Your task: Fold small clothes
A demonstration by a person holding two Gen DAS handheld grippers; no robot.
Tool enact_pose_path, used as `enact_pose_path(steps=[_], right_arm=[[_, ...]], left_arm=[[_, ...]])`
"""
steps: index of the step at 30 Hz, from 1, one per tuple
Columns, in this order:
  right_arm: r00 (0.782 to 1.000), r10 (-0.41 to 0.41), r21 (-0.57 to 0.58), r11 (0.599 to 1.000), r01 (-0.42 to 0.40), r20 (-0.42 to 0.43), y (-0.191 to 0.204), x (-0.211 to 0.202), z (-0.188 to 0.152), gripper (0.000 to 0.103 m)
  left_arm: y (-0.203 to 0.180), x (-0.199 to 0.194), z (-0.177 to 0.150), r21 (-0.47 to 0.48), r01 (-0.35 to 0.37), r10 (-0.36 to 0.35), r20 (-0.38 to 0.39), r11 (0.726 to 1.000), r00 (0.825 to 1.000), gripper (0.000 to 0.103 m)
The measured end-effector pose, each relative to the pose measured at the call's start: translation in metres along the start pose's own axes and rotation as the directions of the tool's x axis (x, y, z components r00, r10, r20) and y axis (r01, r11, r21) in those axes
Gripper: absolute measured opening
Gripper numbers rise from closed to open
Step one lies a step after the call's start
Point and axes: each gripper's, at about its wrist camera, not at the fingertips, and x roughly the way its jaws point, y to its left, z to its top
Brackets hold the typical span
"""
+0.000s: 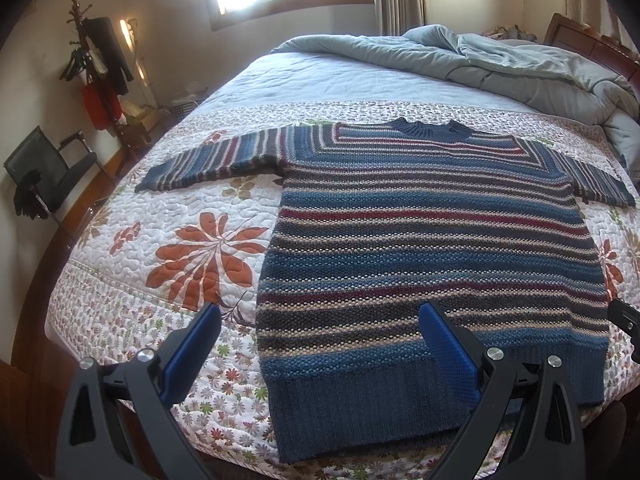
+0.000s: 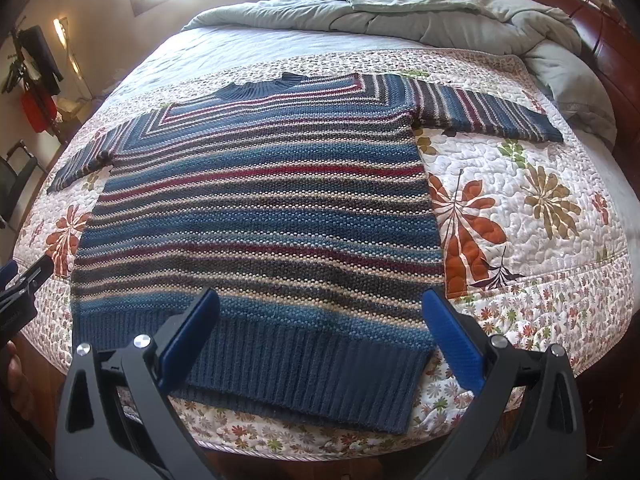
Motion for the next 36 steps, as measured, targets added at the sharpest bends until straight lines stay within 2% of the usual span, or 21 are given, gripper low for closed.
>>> enact_pose_path(steps=[11, 13, 16, 18, 22, 25, 28, 31, 36], right_arm=[[1.000, 0.018, -0.006, 1.000, -0.018, -0.018, -0.005, 0.008, 0.005, 0.100], [0.999, 0.026, -0.016, 1.000, -0.027, -0.031, -0.011, 0.011, 0.012, 0.100], [0.998, -0.018, -0.020, 1.000, 0.017, -0.052, -0.039, 0.018, 0.035, 0.100], [0.996, -0.043, 0.018, 0.999, 0.044, -0.077, -0.075, 0.025, 0.062, 0.100], [0.988, -0.076, 0.153, 0.984, 0.096, -0.133, -0.160, 0.048, 0.121, 0.100], [0.979, -0.092, 0.237, 0.962, 0.134, -0.182, -0.229, 0.079, 0.164, 0.100], [0.965, -0.124, 0.252, 0.950, 0.182, -0.229, -0.288, 0.110, 0.195, 0.100], [0.959, -0.095, 0.331, 0.926, 0.184, -0.268, -0.349, 0.140, 0.211, 0.100], [0.952, -0.080, 0.378, 0.906, 0.193, -0.295, -0.405, 0.170, 0.213, 0.100]], left_arm=[[-0.007, 0.009, 0.004, 0.010, -0.008, 0.008, -0.018, 1.000, 1.000, 0.099], [-0.013, 0.018, 0.012, 0.011, 0.003, -0.003, -0.035, 1.000, 0.999, 0.099], [-0.033, 0.032, 0.038, 0.037, 0.005, -0.004, -0.041, 0.999, 0.999, 0.099], [-0.054, 0.043, 0.061, 0.048, 0.028, -0.026, -0.041, 0.998, 0.999, 0.099], [-0.114, 0.080, 0.120, 0.036, 0.129, -0.125, -0.097, 0.991, 0.987, 0.099], [-0.170, 0.110, 0.161, 0.049, 0.151, -0.145, -0.116, 0.987, 0.983, 0.099], [-0.227, 0.141, 0.190, 0.061, 0.170, -0.161, -0.128, 0.984, 0.979, 0.099], [-0.274, 0.167, 0.205, 0.060, 0.212, -0.200, -0.161, 0.975, 0.966, 0.099], [-0.340, 0.197, 0.209, 0.065, 0.237, -0.221, -0.196, 0.969, 0.955, 0.099]])
